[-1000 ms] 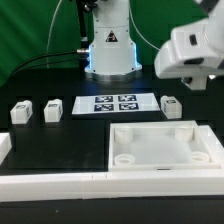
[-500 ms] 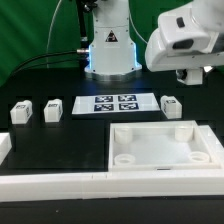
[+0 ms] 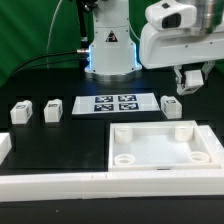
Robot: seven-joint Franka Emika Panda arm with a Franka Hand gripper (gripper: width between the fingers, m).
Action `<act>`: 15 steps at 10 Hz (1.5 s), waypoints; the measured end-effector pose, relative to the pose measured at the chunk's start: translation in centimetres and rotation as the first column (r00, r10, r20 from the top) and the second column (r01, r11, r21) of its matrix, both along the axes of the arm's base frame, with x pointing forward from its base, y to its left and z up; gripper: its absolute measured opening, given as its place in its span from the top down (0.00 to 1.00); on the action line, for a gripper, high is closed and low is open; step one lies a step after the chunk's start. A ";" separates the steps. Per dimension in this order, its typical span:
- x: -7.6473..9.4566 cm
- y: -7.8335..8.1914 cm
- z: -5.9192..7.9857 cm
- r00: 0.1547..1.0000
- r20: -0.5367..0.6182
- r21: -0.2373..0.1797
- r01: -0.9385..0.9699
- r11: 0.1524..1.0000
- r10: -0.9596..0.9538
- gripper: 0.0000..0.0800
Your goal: Assemble one leg
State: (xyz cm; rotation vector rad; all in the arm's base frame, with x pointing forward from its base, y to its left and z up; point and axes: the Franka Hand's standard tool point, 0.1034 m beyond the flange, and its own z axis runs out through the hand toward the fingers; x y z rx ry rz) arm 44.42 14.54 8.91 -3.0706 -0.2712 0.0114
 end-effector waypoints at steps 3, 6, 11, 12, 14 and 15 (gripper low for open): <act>-0.5 0.2 -0.3 0.971 0.238 0.059 -0.007 0.998 -0.007 0.63; 0.3 -0.3 0.3 0.974 0.224 0.040 -0.047 0.998 0.037 0.63; 5.8 -2.0 2.1 0.954 0.294 0.036 -0.077 0.996 0.063 0.63; 6.4 -1.9 2.5 0.944 0.321 0.033 -0.097 0.995 0.081 0.63; 6.2 -1.9 2.3 0.942 0.324 0.033 -0.098 0.995 0.082 0.63; 6.8 -2.0 2.8 0.902 0.426 0.041 -0.101 0.994 0.074 0.63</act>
Offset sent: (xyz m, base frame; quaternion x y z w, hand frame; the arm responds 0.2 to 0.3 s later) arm 0.0000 0.0000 0.0000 0.0000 0.0000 0.0000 1.0000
